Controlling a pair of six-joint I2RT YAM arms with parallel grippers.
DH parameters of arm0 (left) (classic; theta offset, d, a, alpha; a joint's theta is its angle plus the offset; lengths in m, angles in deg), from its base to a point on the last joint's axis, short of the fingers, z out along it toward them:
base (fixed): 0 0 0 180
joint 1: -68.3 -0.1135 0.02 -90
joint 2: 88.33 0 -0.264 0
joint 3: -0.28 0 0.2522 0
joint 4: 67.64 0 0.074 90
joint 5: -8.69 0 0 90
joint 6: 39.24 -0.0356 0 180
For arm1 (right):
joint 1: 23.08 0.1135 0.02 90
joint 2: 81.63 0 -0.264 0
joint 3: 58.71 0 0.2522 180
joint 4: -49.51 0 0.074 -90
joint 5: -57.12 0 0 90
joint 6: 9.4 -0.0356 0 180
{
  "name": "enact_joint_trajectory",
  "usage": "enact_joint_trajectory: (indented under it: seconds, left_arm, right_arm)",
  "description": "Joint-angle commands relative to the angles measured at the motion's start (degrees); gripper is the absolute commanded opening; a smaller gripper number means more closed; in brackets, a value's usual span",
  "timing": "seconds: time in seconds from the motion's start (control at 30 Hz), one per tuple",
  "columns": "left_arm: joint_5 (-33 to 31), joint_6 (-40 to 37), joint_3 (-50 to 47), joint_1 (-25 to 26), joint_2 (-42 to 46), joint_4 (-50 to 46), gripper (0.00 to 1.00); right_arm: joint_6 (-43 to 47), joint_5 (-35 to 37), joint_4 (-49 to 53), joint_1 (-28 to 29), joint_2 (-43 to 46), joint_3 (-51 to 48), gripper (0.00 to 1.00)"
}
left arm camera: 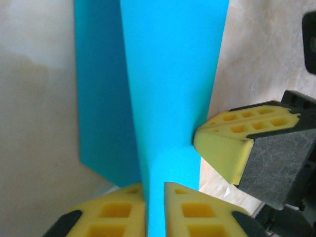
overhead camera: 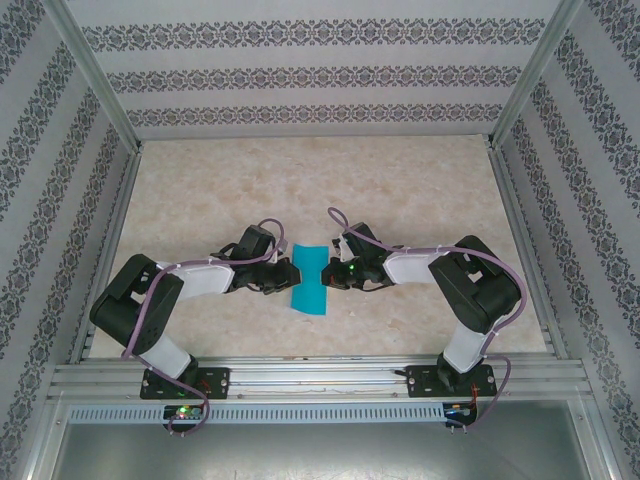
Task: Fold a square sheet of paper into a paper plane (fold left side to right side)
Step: Third fold the triangle at the center of the table.
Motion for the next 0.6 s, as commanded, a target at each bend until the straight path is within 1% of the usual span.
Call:
enact_joint_trajectory:
  seconds: [0.0, 0.03, 0.07, 0.13, 0.17, 0.33, 0.4, 0.47, 0.57]
  left_arm:
    - [0.66, 0.96, -0.51, -0.53, 0.44, 1.47, 0.02]
    - [0.69, 1.78, -0.9, -0.46, 0.75, 1.99, 0.0]
    - [0.7, 2.62, -1.26, -0.46, 1.14, 2.55, 0.0]
    - [0.42, 4.31, -2.05, -0.29, 2.03, 3.6, 0.0]
    - [0.22, 5.49, -2.25, -0.04, 2.53, 4.16, 0.0]
    - [-1.07, 10.54, -2.15, 1.3, 3.88, 4.57, 0.0]
    - [-1.94, 11.28, -1.95, 1.61, 4.08, 4.12, 0.0]
    - [-2.62, 11.5, -1.83, 1.72, 4.0, 3.46, 0.0]
    - [-2.73, 12.23, -1.79, 1.84, 3.58, 3.67, 0.0]
  right_arm:
    - [3.07, 1.29, 3.52, -0.19, -0.47, 1.65, 0.0]
    - [3.75, 1.28, 3.54, -0.36, 0.14, 2.15, 0.0]
    - [4.59, 1.15, 3.63, -0.59, 0.84, 2.71, 0.02]
    - [6.36, 1.39, 4.18, -1.06, 2.57, 3.47, 0.1]
    - [7.39, 2.09, 4.61, -1.23, 3.88, 3.58, 0.15]
    - [12.55, 7.06, 6.96, -0.89, 12.13, 1.97, 0.34]
    - [14.92, 10.1, 7.3, 0.29, 16.26, -0.12, 0.41]
    - [17.67, 13.4, 7.46, 2.23, 20.43, -2.55, 0.46]
    - [22.33, 20.97, 7.86, 7.94, 26.63, -6.34, 0.54]
